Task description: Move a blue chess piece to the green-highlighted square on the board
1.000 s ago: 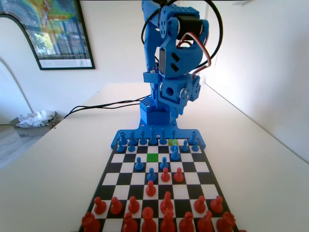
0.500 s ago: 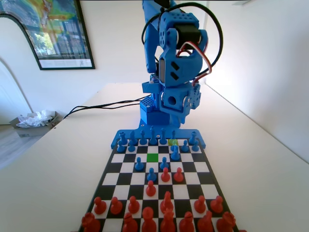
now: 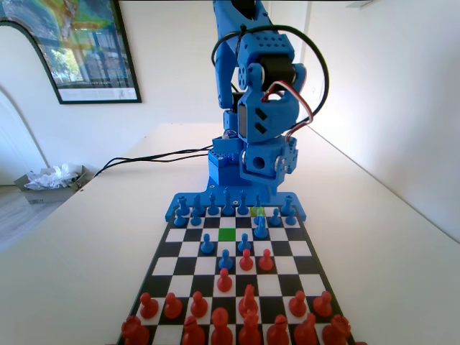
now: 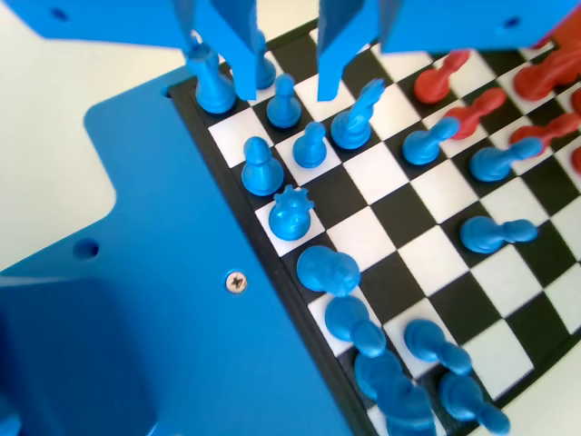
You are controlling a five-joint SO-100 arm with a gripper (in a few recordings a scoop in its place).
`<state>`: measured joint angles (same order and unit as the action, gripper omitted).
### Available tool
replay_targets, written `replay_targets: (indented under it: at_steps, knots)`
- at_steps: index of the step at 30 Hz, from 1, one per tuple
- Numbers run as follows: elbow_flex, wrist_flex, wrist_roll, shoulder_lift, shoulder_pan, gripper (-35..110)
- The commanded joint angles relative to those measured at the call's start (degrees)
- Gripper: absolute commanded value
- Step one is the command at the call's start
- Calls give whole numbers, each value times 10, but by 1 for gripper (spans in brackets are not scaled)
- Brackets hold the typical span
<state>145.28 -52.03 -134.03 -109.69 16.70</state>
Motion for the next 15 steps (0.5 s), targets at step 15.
replay_targets:
  at_steps: [15]
  knots:
    - [47,26,-54,-20,-24,10]
